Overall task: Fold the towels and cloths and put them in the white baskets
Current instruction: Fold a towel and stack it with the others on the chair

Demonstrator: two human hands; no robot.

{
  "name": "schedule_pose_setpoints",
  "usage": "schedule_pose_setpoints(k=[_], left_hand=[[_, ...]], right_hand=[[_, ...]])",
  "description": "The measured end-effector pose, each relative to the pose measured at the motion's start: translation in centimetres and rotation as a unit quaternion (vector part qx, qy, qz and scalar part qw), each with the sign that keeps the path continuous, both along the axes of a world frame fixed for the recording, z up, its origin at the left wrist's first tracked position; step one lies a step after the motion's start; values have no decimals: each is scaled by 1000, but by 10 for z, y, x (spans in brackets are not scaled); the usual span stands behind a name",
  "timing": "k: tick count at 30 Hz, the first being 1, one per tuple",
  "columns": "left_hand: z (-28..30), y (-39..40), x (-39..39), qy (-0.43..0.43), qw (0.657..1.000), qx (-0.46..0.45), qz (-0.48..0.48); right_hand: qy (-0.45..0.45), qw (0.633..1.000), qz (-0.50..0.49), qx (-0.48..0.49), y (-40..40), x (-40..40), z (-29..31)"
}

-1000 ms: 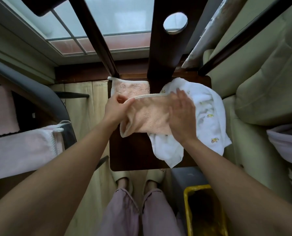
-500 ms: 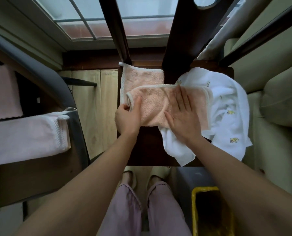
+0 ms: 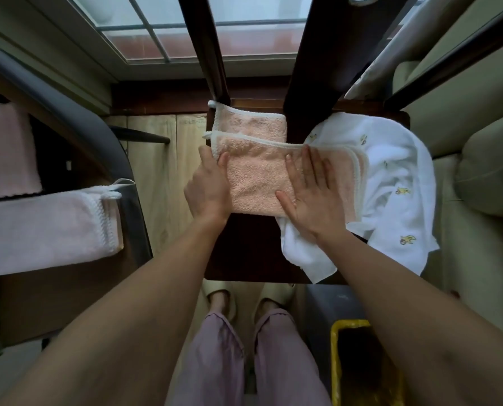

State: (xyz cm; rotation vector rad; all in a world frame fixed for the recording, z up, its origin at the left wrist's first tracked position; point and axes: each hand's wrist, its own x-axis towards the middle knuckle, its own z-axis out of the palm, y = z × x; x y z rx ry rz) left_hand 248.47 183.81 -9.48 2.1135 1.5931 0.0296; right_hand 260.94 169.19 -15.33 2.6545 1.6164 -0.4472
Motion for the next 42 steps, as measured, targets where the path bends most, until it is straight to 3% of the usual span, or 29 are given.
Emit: schedule_pose_setpoints(k=[3, 7, 9, 13, 17, 20, 24, 31, 37, 42], left_hand=[[3, 4, -3, -9, 1000, -6, -13], [16, -3, -4, -110, 993, -32, -24], [24, -8, -4, -158, 985, -47, -43], [36, -24, 12, -220, 971, -85, -39], [48, -40, 40, -252, 958, -132, -41], [53, -48, 55, -261, 951, -155, -49], [59, -58, 63, -261, 944, -180, -93], [76, -51, 60, -292, 915, -272, -56], [94, -38, 54, -337, 864, -372, 43], [82, -23, 39, -327, 873, -354, 71]], right_hand=[[16, 1000, 0, -7, 3, 2, 7], [61, 985, -99, 126, -8, 5, 35], [88, 957, -214, 173, -17, 9, 49], [156, 887, -414, 130, -24, 24, 60], [235, 833, -476, 160, -22, 40, 72], [294, 804, -461, 232, -17, 43, 87], [362, 803, -407, 243, -4, 33, 113], [343, 849, -328, 231, 9, 22, 132], [325, 899, -202, 214, 15, 6, 143], [358, 908, -97, 195, 24, -26, 142]])
